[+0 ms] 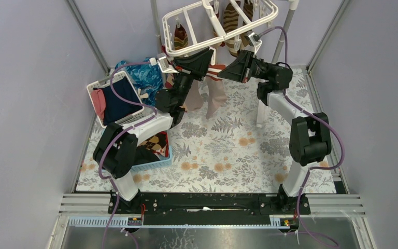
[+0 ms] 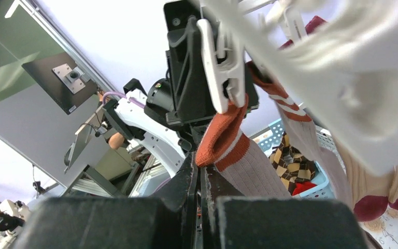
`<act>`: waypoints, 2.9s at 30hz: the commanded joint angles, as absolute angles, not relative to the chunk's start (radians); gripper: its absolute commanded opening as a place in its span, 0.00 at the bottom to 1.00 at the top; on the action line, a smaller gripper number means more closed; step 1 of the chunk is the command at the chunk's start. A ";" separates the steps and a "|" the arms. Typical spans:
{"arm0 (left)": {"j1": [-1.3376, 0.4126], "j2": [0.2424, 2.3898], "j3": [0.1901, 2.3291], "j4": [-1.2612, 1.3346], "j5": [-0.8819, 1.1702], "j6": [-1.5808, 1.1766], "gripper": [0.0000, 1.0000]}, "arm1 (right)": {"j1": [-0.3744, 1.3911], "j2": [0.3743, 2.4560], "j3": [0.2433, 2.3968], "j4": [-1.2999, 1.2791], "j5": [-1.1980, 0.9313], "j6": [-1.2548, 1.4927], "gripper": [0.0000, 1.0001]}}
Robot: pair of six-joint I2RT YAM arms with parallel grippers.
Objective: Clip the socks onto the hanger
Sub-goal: Clamp the sock onto the hanger.
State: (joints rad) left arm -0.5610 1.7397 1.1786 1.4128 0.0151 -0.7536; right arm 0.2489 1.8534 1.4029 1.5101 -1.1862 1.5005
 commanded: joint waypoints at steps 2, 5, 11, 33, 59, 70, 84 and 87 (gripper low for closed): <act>-0.554 1.728 1.192 1.476 0.030 -0.787 0.06 | 0.252 1.758 1.367 1.717 -1.179 1.492 0.00; -0.553 1.730 1.193 1.479 0.029 -0.794 0.06 | 0.253 1.748 1.353 1.717 -1.180 1.491 0.00; -0.550 1.733 1.193 1.484 0.031 -0.808 0.06 | 0.254 1.746 1.340 1.717 -1.180 1.491 0.00; -0.538 1.730 1.180 1.512 0.039 -0.877 0.06 | 0.255 1.831 1.391 1.717 -1.144 1.462 0.00; -0.532 1.743 1.183 1.525 0.046 -0.907 0.06 | 0.314 1.825 1.476 1.717 -1.180 1.452 0.00; -0.531 1.743 1.183 1.528 0.051 -0.919 0.06 | 0.318 1.810 1.465 1.715 -1.192 1.444 0.00; -0.528 1.748 1.183 1.541 0.061 -0.947 0.06 | 0.316 1.912 1.574 1.716 -1.170 1.511 0.00; -0.526 1.749 1.181 1.541 0.063 -0.949 0.06 | 0.316 1.912 1.554 1.716 -1.178 1.505 0.00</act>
State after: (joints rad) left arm -0.5323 1.7397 1.1786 1.4860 0.0422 -0.9337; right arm 0.3077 1.9144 1.5219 1.5288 -1.1877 1.4902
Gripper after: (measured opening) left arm 0.258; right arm 0.022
